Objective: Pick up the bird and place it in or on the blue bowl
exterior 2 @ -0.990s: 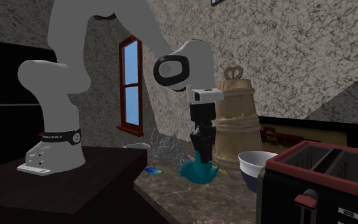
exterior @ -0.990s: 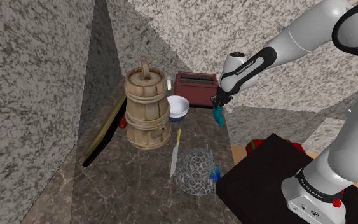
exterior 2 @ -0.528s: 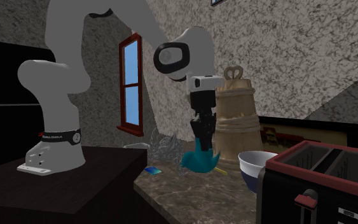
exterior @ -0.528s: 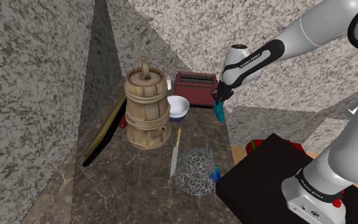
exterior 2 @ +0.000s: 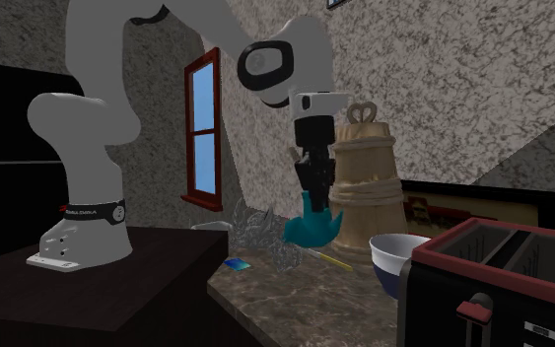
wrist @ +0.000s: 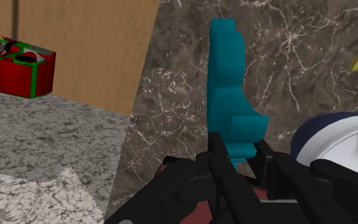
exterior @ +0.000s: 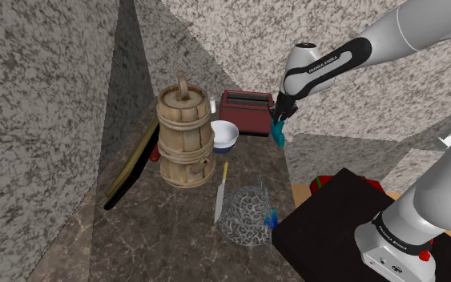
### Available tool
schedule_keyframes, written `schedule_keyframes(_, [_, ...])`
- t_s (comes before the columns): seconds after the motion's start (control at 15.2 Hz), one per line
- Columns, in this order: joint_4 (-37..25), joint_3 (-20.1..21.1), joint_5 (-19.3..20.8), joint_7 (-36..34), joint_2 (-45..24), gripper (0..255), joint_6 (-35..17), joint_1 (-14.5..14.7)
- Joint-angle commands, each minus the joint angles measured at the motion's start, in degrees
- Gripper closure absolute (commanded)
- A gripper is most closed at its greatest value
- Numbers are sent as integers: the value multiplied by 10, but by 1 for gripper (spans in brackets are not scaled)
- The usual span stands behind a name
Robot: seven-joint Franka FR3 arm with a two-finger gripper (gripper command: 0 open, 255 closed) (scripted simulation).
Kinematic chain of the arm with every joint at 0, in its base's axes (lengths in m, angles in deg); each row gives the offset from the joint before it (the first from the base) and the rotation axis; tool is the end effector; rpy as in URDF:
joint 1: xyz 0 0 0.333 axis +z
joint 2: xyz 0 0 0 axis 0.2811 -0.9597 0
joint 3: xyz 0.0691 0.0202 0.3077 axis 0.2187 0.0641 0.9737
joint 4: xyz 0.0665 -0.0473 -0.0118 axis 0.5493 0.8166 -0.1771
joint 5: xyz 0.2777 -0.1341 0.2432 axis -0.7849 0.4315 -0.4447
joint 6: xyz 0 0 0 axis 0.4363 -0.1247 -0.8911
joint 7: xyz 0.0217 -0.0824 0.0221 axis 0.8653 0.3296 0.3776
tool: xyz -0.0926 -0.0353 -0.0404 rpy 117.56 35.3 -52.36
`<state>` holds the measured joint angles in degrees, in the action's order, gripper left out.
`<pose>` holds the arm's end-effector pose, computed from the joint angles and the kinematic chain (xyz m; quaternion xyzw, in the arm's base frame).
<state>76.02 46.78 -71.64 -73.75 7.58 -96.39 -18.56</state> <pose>0.5315 -0.0601 0.3200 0.9754 -0.2153 0.0463 0.0051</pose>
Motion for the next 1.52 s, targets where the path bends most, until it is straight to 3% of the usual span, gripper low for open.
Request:
schedule_keyframes(0.0, [-4,0,1,-1,11,255,15,0])
schedule_keyframes(0.2, [-10,0,2,-1,22,255,32,1])
schedule_keyframes(0.66, [-166,25,6,-63,-78,255,90,35])
schedule_keyframes(1.12, [-362,40,12,-112,-197,255,169,68])
schedule_keyframes(1.45, [-550,45,16,-139,-306,255,249,91])
